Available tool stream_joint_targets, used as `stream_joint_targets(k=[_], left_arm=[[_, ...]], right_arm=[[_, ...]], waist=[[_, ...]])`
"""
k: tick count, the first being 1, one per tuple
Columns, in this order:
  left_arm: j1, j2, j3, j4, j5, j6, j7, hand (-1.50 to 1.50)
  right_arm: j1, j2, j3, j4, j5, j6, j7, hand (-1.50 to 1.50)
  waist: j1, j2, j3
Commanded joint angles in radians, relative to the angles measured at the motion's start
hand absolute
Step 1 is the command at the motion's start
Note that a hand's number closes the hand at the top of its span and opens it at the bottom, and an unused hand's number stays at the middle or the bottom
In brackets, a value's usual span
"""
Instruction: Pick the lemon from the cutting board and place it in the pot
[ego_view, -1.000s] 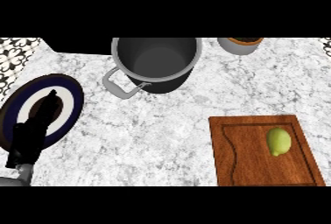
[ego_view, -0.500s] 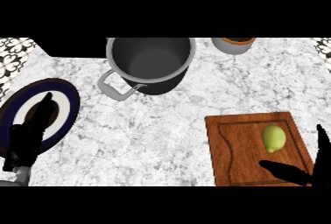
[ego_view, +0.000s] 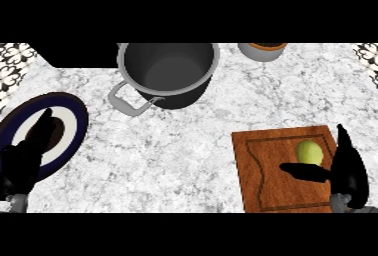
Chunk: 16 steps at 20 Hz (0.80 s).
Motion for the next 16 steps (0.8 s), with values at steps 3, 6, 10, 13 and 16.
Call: stream_joint_targets(k=[3,6,10,13,16], left_arm=[[0.012,-0.055,0.023,-0.041,-0.047,-0.012,0.039,0.00],[-0.014,-0.070,0.058,0.009,-0.075,-0.036,0.013,0.00],[-0.029,-0.105,0.066,0.068,-0.096,-0.062,-0.029,0.00],[-0.002,-0.127,0.091,0.035,-0.128,-0.087,-0.017,0.00],[0.057,-0.081,0.129,-0.074,-0.081,-0.142,0.040,0.00]], right_arm=[[-0.004,0.041,-0.072,0.062,-0.009,0.079,-0.023,-1.50],[-0.051,0.063,-0.104,0.055,0.016,0.127,0.005,-1.50],[0.019,0.142,-0.084,0.150,0.051,0.039,-0.112,-1.50],[-0.059,0.151,-0.153,0.210,0.045,0.117,-0.134,-1.50],[-0.047,0.154,-0.133,0.225,0.056,0.128,-0.165,1.50]], waist=[[-0.007,-0.001,0.000],[-0.007,-0.001,0.000],[-0.008,0.000,0.000],[-0.005,-0.001,0.000],[-0.002,-0.001,0.000]])
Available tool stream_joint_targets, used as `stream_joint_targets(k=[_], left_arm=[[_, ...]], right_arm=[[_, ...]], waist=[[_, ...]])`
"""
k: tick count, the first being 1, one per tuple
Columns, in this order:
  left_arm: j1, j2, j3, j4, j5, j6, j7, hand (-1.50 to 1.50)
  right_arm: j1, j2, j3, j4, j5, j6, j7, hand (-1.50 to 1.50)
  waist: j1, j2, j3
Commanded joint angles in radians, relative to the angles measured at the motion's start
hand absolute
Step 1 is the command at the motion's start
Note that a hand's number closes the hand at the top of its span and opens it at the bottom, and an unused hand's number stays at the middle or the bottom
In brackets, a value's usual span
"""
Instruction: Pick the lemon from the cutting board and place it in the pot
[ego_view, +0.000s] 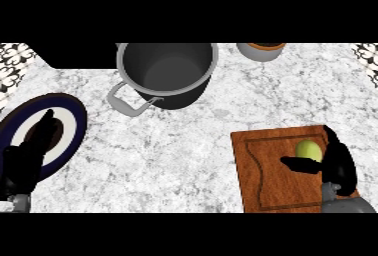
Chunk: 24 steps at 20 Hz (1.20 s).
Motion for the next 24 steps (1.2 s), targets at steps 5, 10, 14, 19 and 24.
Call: stream_joint_targets(k=[5,10,14,19,24], left_arm=[[0.008,-0.034,0.041,-0.059,-0.036,-0.050,0.048,0.00],[-0.007,-0.060,0.103,0.001,-0.063,-0.087,-0.009,0.00],[-0.055,-0.065,-0.004,-0.036,-0.074,-0.085,0.018,0.00],[-0.094,-0.073,-0.050,-0.038,-0.078,-0.121,0.013,0.00],[-0.143,-0.081,-0.056,0.001,-0.096,-0.112,0.025,0.00]], right_arm=[[-0.053,0.052,-0.035,0.137,0.072,0.003,-0.139,1.50],[-0.028,0.087,-0.037,0.036,0.142,0.059,-0.081,1.50],[-0.261,0.254,0.322,0.106,0.253,0.241,-0.007,1.50],[-0.473,0.324,0.467,0.219,0.204,0.390,0.065,1.50],[-0.718,0.326,0.548,0.316,0.169,0.417,0.196,1.50]], waist=[[0.000,0.000,0.000],[-0.001,0.000,0.000],[0.143,0.021,-0.006],[0.236,0.039,-0.005],[0.210,0.032,-0.005]])
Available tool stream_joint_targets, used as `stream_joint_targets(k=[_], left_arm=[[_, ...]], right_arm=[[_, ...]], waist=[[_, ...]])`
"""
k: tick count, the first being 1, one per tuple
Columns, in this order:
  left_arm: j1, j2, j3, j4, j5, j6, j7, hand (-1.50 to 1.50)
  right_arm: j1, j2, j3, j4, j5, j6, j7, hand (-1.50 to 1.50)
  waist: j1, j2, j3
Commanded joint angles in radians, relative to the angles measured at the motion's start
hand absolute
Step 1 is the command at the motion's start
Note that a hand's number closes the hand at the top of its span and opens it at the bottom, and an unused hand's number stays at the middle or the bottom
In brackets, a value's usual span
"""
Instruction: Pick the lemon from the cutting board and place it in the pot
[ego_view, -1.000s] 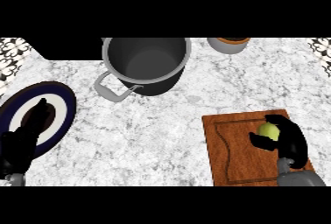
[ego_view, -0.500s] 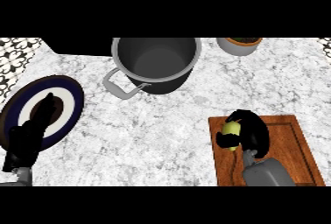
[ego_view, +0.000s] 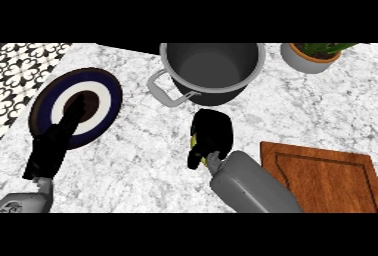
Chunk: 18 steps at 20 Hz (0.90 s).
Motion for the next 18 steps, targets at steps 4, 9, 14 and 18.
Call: stream_joint_targets(k=[4,9,14,18], left_arm=[[-0.019,-0.018,-0.015,0.056,-0.019,0.006,-0.003,0.00],[-0.012,-0.013,0.000,0.063,-0.019,0.013,-0.001,0.00],[-0.029,-0.013,0.009,0.063,-0.020,0.021,0.010,0.00],[-0.054,-0.046,0.000,0.083,-0.029,0.046,0.022,0.00]], right_arm=[[-0.369,0.017,0.103,0.122,0.022,0.026,0.182,1.50],[-0.582,0.017,0.116,0.175,0.127,-0.003,0.286,1.50],[-0.682,0.017,0.068,0.217,0.104,-0.131,0.323,1.50],[-0.749,0.017,0.046,0.273,0.091,-0.195,0.325,1.50]], waist=[[-0.014,-0.013,-0.002],[-0.031,-0.028,-0.003],[-0.050,-0.019,0.000],[-0.062,-0.012,0.000]])
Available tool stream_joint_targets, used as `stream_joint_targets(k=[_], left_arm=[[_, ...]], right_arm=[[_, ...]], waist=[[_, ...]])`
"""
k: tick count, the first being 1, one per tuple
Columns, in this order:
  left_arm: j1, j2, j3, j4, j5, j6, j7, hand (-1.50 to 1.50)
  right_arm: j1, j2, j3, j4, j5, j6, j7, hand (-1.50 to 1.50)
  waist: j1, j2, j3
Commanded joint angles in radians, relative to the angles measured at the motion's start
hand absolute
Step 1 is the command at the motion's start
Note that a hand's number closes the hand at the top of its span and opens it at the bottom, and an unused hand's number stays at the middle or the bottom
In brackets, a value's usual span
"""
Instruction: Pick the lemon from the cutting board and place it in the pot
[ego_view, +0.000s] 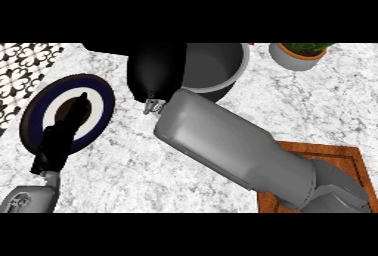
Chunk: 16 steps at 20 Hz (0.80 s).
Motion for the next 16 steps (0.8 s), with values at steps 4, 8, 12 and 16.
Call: stream_joint_targets(k=[4,8,12,16], left_arm=[[-0.019,-0.002,0.011,0.011,-0.005,0.012,0.010,0.00],[0.029,0.002,0.022,-0.014,0.004,0.009,-0.011,0.00],[0.009,0.014,0.025,-0.019,-0.006,0.007,-0.011,0.00],[0.026,0.029,0.059,-0.014,0.021,-0.007,-0.009,0.00]], right_arm=[[-0.129,0.012,-0.037,0.105,0.000,-0.195,0.149,1.50],[-0.121,0.012,-0.054,0.198,0.004,-0.288,0.104,1.50],[-0.176,0.012,-0.095,0.292,-0.041,-0.327,0.038,1.50],[-0.185,0.012,-0.163,0.449,-0.034,-0.373,-0.093,1.50]], waist=[[-0.025,0.004,0.001],[-0.030,0.005,0.002],[-0.026,0.012,0.001],[-0.059,0.012,0.003]])
